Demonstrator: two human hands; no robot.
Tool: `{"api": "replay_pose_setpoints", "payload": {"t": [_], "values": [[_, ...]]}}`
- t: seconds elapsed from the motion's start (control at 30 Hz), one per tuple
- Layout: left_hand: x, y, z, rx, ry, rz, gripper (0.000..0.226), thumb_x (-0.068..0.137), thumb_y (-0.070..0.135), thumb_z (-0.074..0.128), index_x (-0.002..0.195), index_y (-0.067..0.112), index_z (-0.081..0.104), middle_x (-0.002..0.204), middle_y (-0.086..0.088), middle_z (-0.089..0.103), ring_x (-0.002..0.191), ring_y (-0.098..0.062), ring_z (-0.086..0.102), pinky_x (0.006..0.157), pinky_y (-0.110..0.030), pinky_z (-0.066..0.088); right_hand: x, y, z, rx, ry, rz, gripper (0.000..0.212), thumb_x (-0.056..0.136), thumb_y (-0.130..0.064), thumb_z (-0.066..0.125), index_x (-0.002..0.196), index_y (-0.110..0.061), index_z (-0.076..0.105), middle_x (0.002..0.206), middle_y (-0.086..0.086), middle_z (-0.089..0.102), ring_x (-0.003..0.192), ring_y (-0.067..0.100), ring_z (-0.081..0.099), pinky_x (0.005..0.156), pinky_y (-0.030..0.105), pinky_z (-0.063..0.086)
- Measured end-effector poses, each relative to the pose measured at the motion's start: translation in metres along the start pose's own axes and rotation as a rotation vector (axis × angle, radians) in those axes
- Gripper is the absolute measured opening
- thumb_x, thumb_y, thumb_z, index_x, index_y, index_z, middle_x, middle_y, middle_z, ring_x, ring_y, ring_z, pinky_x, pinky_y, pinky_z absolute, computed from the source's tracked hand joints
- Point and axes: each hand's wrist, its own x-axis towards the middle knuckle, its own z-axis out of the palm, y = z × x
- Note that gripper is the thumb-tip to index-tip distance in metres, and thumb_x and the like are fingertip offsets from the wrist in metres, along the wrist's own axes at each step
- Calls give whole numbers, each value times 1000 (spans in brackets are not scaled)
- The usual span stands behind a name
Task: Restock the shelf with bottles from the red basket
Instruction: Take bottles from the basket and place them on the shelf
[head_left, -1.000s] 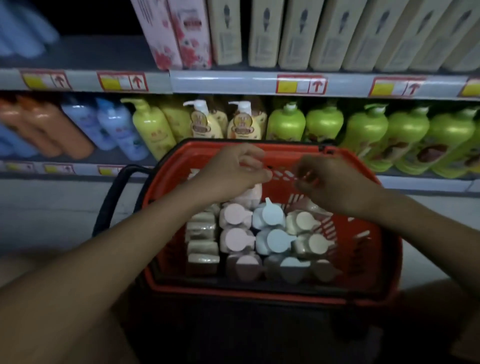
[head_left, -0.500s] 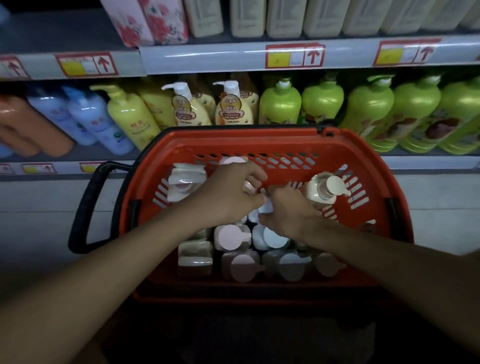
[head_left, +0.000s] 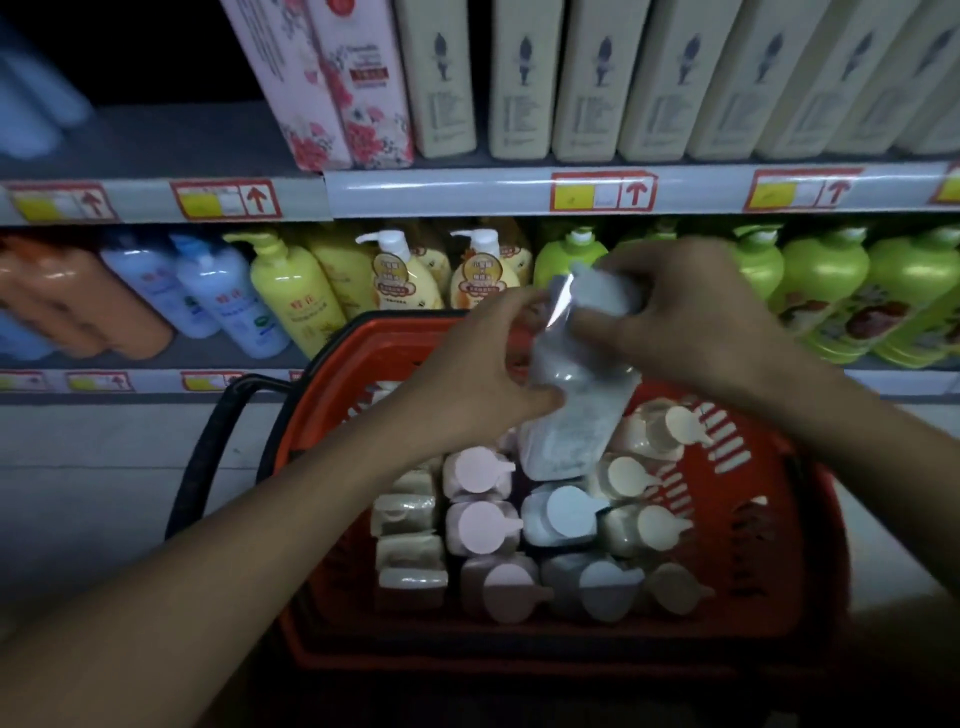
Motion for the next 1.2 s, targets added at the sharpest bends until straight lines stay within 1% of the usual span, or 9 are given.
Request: {"api": "replay_pose_setpoints", "payload": {"t": [0.1, 0.2, 0.3, 0.43, 0.57, 0.77, 0.9, 1.03, 1.2], "values": [[10, 7, -2, -142, 42, 14, 106, 67, 29, 95, 152, 33, 32, 138, 16, 55, 125, -1, 56, 98, -22, 52, 11, -18, -36, 232, 136, -33, 31, 77, -40, 72, 103, -23, 76, 83, -7, 72, 67, -15, 61, 64, 8, 48], [14, 12, 7, -216, 76, 64, 84, 71, 21, 93, 143, 24, 49, 127, 14, 66, 113, 3, 64, 92, -24, 57, 23, -25, -55, 461, 257, -98, 25, 86, -15, 72, 110, -20, 74, 93, -14, 73, 82, -11, 64, 75, 10, 50], [15, 26, 17, -224, 317, 126, 56, 71, 25, 92, 121, 23, 65, 110, 11, 74, 96, -2, 71, 81, -39, 62, 38, -23, -58, 614, 365, -76, 34, 85, -22, 74, 119, -18, 72, 105, -10, 74, 98, 5, 69, 88, 30, 58], [14, 48, 27, -265, 594, 33, 47, 68, 42, 90, 108, 29, 68, 100, 14, 73, 89, -3, 71, 72, -37, 62, 39, -23, -45, 678, 618, 216, 51, 80, -54, 79, 118, -24, 65, 106, -5, 65, 93, 16, 65, 87, 47, 59], [18, 60, 20, -152, 784, 4, 41, 77, 50, 77, 111, 28, 67, 95, 10, 74, 88, -7, 70, 67, -26, 57, 7, -52, 1, 690, 395, 340, 63, 69, -54, 87, 116, -24, 57, 110, -6, 66, 91, 9, 69, 78, 29, 59], [2, 60, -5, 223, 713, 312, 60, 90, 21, 72, 147, 17, 51, 140, -3, 62, 129, -20, 58, 103, -41, 52, 15, -54, 7, 1078, 315, 217, 35, 88, -13, 77, 122, -9, 68, 109, 4, 79, 100, 19, 77, 81, 32, 62], [-3, 71, -15, 209, 686, 520, 50, 88, 10, 72, 136, 13, 61, 138, -2, 62, 129, -16, 58, 107, -34, 49, 28, -48, 7, 1261, 239, 265, 26, 99, -7, 61, 124, -3, 68, 115, 15, 76, 107, 28, 73, 92, 41, 57], [0, 67, -52, -19, 754, 273, 55, 85, 24, 78, 136, 23, 57, 130, 10, 56, 112, 1, 55, 89, -6, 44, 40, -48, 5, 1398, 114, 319, 42, 103, -25, 52, 135, 0, 59, 128, 18, 70, 123, 38, 65, 111, 56, 45], [3, 49, -84, -431, 287, 33, 66, 80, 32, 86, 138, 34, 57, 110, 9, 78, 99, -4, 74, 92, -33, 59, 51, -49, -5, 1448, 9, 272, 55, 94, -30, 50, 141, -3, 55, 134, 19, 67, 126, 40, 62, 108, 58, 48]]}}
